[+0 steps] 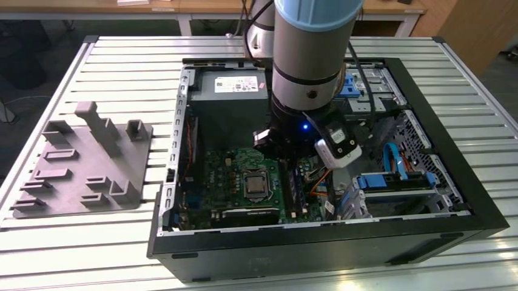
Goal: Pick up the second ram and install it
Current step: 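Insert the second ram into the second slot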
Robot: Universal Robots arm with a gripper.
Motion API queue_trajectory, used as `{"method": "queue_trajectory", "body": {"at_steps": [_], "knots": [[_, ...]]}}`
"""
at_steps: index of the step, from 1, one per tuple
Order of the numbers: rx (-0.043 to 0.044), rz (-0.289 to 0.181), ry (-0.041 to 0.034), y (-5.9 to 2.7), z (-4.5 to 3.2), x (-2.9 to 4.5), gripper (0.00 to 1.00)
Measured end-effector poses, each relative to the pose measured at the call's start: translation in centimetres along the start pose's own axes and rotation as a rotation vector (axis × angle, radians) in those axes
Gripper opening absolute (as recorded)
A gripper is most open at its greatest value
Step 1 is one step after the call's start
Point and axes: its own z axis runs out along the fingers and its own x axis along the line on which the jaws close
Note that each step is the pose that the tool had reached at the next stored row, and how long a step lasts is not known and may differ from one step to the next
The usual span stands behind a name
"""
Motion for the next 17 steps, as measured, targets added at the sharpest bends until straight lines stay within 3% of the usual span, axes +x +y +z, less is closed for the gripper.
{"method": "queue_trajectory", "body": {"at_steps": [11,17], "knots": [[-0.0002,0.0,0.0,-0.04,1.55,-0.03,0.13],[0.002,0.0,0.0,-0.2,1.78,-0.02,0.13]]}}
